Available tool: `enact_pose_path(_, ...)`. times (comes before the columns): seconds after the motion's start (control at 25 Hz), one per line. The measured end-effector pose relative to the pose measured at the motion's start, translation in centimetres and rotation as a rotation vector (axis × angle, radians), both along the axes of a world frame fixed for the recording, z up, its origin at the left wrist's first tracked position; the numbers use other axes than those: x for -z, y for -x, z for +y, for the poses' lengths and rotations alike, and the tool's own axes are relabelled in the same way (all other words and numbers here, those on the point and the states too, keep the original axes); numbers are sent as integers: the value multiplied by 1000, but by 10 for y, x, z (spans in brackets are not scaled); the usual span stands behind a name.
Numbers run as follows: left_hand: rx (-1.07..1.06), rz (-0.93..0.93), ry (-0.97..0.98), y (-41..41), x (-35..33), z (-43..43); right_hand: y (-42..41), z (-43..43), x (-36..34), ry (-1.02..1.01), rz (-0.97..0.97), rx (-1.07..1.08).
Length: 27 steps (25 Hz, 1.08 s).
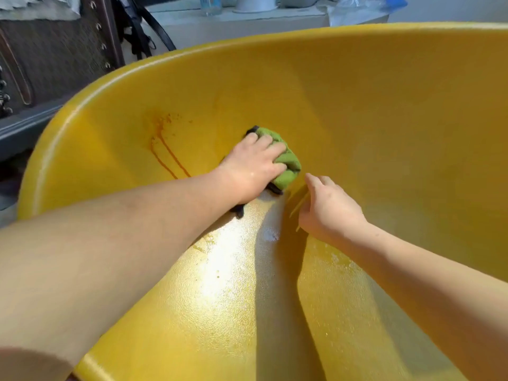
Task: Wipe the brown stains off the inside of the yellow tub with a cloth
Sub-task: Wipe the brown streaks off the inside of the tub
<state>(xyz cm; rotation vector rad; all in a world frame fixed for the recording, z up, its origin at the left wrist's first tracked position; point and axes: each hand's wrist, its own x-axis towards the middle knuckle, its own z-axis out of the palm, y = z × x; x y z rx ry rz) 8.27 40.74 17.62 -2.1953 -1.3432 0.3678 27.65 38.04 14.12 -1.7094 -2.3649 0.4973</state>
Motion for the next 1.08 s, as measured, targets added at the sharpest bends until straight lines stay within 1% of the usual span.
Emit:
enact_pose_path(0.08, -234, -130, -59, -7, 10, -16, -2, -11, 6, 40, 28, -5)
enact_pose_path(0.12, -307, -168, -21, -16, 23, -33, -2, -19, 9, 50, 37, -14)
enact_pose_path(0.16, -320, -185, 44, -25, 35, -52, 0, -28, 11, 66, 45, -26)
enact_pose_path(0.24, -227, -196, 177, -28, 45, -80, 7, -44, 14, 101, 62, -46)
enact_pose_path(0.28, -162, -153, 228, -20, 40, -85, 13, -52, 14, 115, 85, -51)
enact_pose_path(0.32, -100, -78, 239, -9, 31, -84, 18, -61, 15, 121, 115, -53)
enact_pose_path(0.36, -69, 20, 213, 3, 20, -84, 23, -69, 16, 115, 157, -68)
enact_pose_path(0.44, -91, 191, 108, 33, -12, -79, 38, -84, 13, 130, 234, -136)
enact_pose_path(0.52, -198, 248, -47, 68, -47, -72, 53, -94, 9, 182, 247, -205)
enact_pose_path(0.6, -354, 252, -148, 83, -70, -77, 64, -101, 11, 212, 207, -262)
enact_pose_path(0.64, -419, 234, -150, 82, -71, -83, 66, -105, 13, 209, 161, -289)
enact_pose_path(0.68, -469, 195, -125, 75, -66, -92, 66, -109, 15, 204, 136, -305)
enact_pose_path(0.76, -520, 75, -27, 52, -44, -119, 64, -115, 17, 199, 166, -281)
enact_pose_path(0.84, -443, -38, 126, 34, -14, -150, 62, -120, 15, 182, 161, -234)
enact_pose_path(0.92, -317, -62, 279, 31, -4, -170, 57, -126, 15, 186, 120, -214)
enact_pose_path(0.96, -273, -43, 308, 39, -11, -169, 54, -131, 15, 191, 96, -207)
enact_pose_path(1.0, -267, 1, 269, 49, -23, -162, 51, -135, 16, 188, 86, -200)
enact_pose_path(1.08, -340, 119, 60, 71, -54, -144, 45, -141, 18, 166, 79, -221)
